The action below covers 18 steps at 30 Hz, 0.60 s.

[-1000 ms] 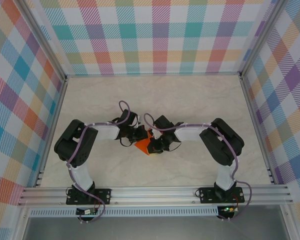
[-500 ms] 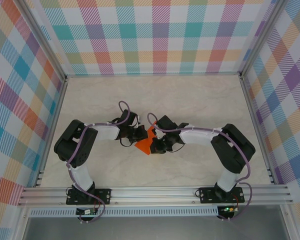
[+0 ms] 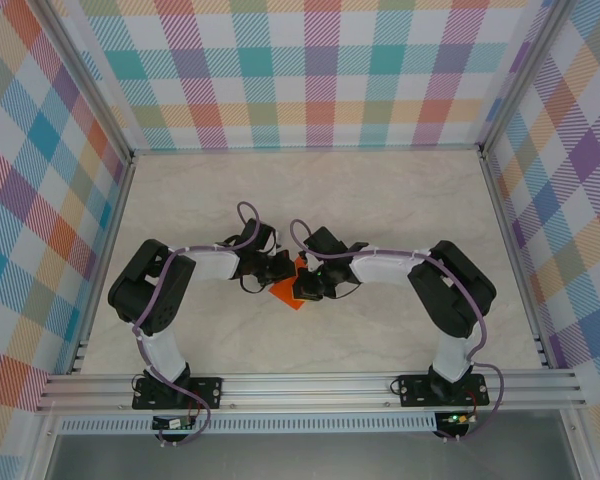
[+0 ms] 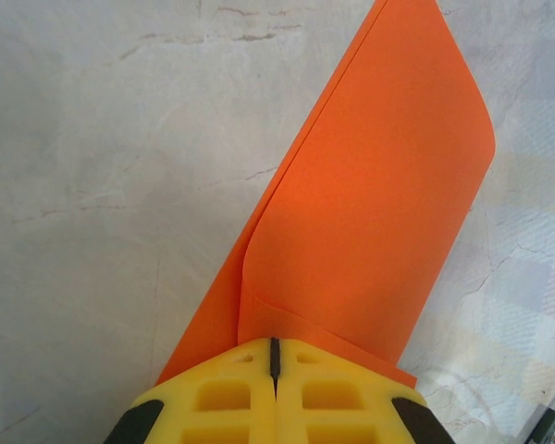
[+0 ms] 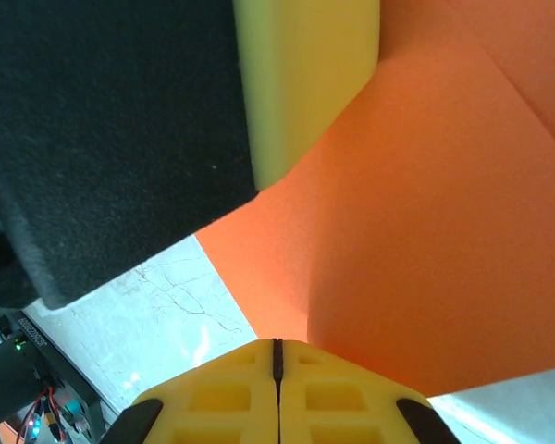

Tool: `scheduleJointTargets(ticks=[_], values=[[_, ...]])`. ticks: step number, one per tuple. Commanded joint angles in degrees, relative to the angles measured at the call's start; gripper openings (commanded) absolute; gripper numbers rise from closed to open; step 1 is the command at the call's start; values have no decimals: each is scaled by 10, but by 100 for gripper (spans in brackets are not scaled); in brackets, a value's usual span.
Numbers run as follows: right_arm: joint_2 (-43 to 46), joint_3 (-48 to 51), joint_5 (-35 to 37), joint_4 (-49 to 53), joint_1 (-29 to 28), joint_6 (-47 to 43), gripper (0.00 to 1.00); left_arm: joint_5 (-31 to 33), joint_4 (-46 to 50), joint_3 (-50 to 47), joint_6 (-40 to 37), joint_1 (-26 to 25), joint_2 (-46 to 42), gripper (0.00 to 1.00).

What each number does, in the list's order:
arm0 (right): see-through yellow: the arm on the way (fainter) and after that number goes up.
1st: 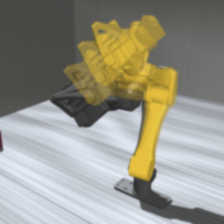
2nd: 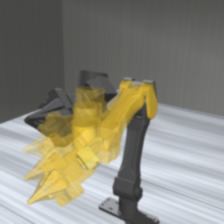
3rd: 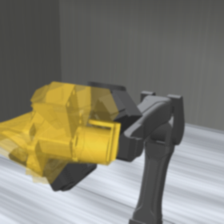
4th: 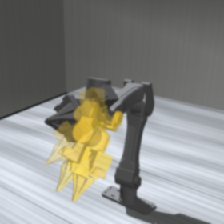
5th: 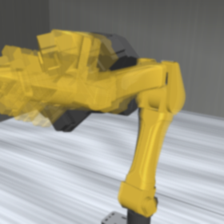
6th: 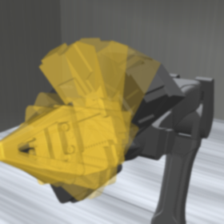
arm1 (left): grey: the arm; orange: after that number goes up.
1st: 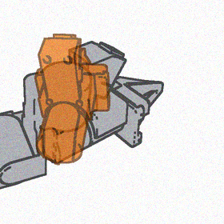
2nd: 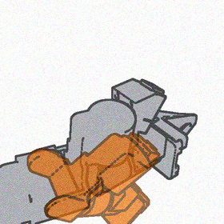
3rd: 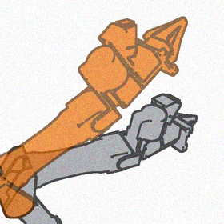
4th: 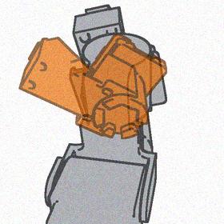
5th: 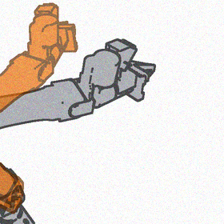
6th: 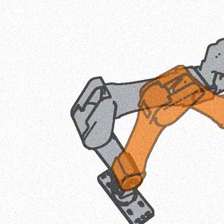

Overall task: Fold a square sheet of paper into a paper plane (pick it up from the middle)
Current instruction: Fold the triangle a second time at the center of the table.

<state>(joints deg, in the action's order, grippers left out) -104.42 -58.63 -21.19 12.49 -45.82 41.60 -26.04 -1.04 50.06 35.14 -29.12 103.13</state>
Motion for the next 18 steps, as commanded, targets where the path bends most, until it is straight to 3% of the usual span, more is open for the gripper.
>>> scheduleJointTargets(ticks=[1,10,18], values=[[-19,-17,19,13,-3,6,6,41,62,-7,2,1,10,0],[-32,-3,37,30,-3,-6,5,12,71,18,-13,1,-20,0],[-32,5,48,46,-3,-14,4,-36,4,-37,3,1,-70,0]])
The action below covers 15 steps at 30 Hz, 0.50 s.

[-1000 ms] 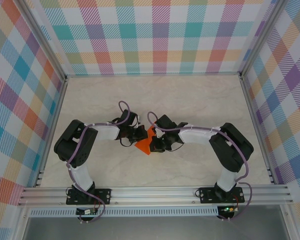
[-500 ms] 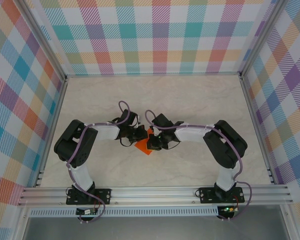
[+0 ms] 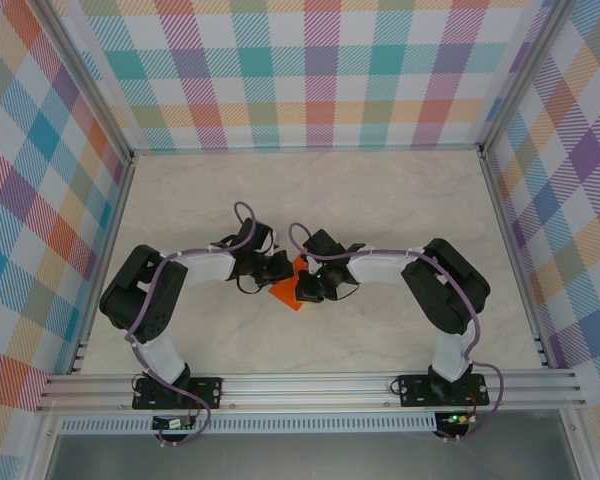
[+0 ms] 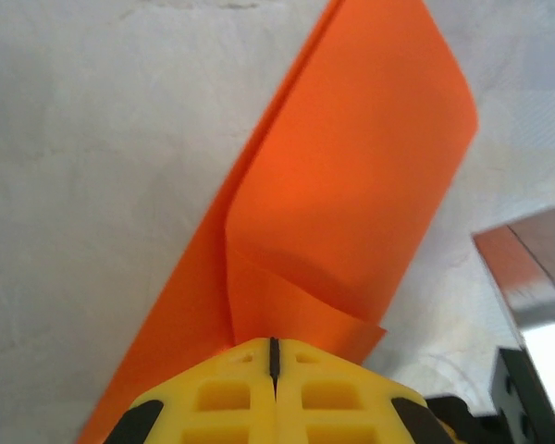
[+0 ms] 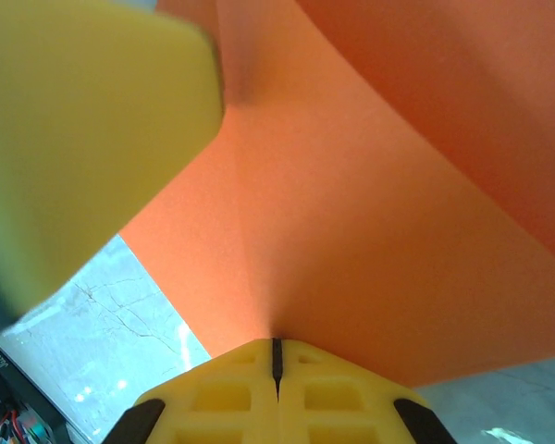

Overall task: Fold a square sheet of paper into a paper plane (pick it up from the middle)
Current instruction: Fold the triangle a second time at the center of the table.

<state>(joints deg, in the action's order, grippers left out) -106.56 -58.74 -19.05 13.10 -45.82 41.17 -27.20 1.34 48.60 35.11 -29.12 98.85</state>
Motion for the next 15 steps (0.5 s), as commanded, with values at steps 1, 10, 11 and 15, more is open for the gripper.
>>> scheduleJointTargets(ticks=[1,10,11,15], values=[[-11,6,26,41,-3,-9,4,-26,-24,-29,5,0,-31,0],[-12,2,22,45,-3,-11,4,-31,-26,-59,5,-18,-38,0],[-13,2,21,46,-3,-11,4,-32,-30,-59,6,-20,-37,0],[-14,2,21,46,-3,-12,4,-42,-47,-57,11,-24,-30,0]])
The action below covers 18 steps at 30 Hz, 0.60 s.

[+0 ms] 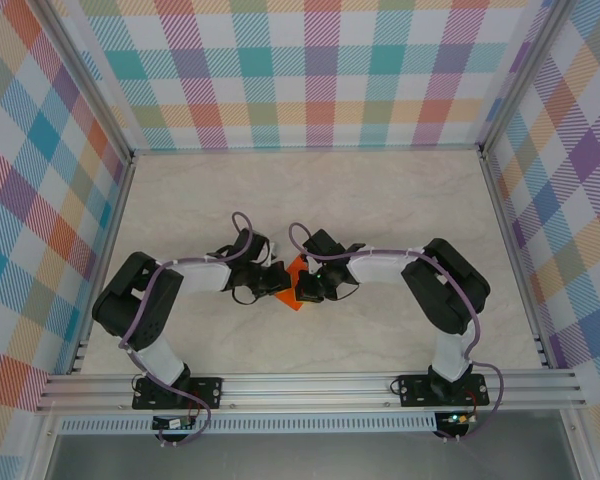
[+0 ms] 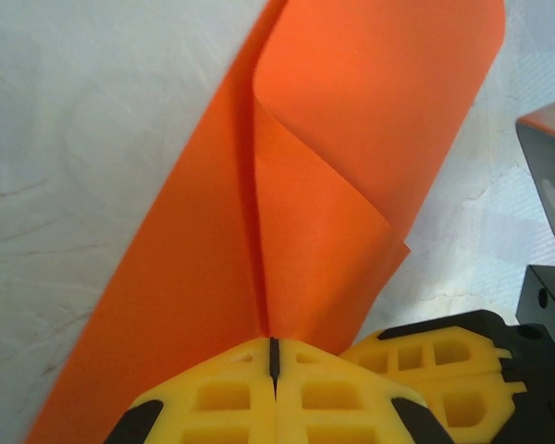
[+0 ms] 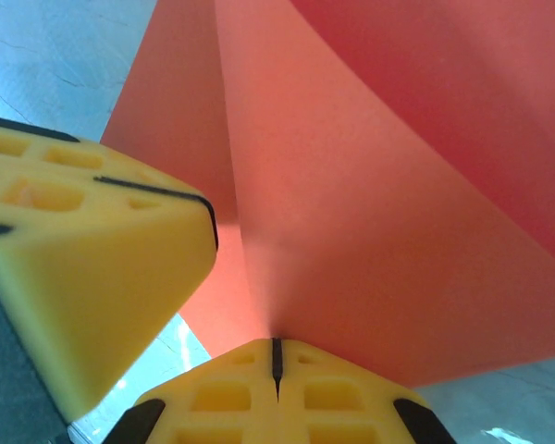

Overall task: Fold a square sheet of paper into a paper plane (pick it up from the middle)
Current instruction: Fold the triangle a second time at the center of the table.

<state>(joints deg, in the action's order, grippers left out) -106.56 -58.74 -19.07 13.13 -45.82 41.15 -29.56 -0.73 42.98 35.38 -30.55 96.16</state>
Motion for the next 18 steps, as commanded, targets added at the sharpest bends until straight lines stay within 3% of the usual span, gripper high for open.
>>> scheduleJointTargets(ticks=[1,10,18], values=[[-14,2,21,47,-3,-11,4,-19,-30,-1,11,-11,-3,0],[-14,3,22,49,-3,-11,3,-23,-37,5,15,-20,30,0],[2,6,6,27,-3,-21,3,18,-6,6,7,-22,56,0]])
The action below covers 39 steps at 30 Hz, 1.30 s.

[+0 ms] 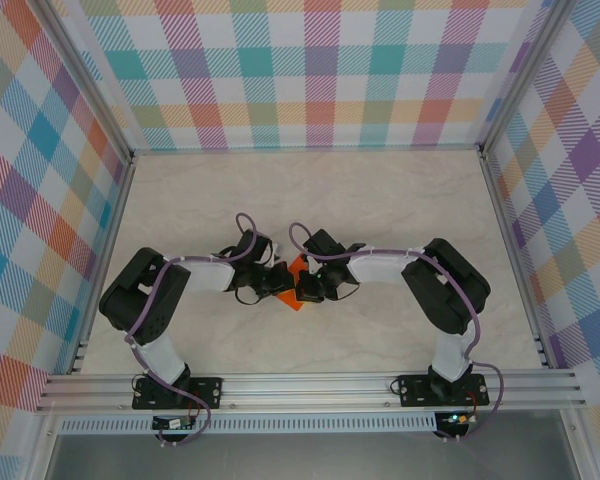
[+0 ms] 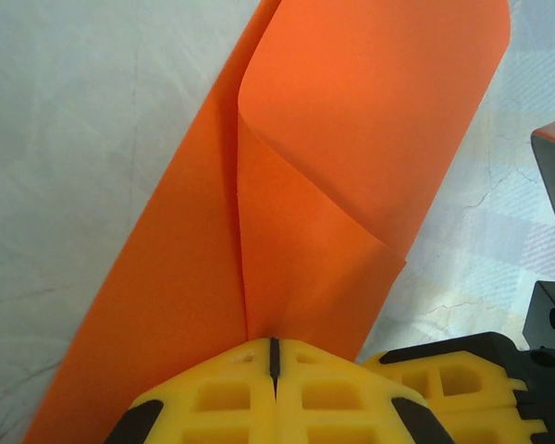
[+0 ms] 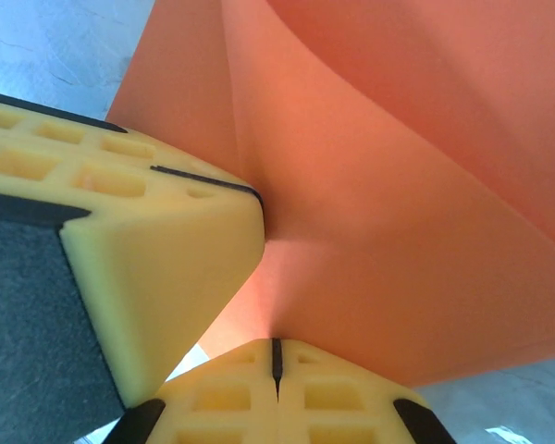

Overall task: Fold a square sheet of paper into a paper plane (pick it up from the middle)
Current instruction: Fold the triangle a second time at the center of the table.

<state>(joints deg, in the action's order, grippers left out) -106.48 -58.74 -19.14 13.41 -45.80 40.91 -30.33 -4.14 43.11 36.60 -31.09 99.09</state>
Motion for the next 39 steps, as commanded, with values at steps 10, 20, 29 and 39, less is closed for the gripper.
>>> scheduleJointTargets(ticks=[10,20,29,39], values=[[21,7,-48,-41,-3,2,4,31,33,0,-7,-16,22,0],[33,38,-60,-57,-4,0,4,35,35,0,-7,-16,14,0],[9,51,-8,13,-4,-17,4,59,64,18,-30,-16,11,0],[-12,85,26,70,-4,-28,3,54,80,81,-90,7,58,0]])
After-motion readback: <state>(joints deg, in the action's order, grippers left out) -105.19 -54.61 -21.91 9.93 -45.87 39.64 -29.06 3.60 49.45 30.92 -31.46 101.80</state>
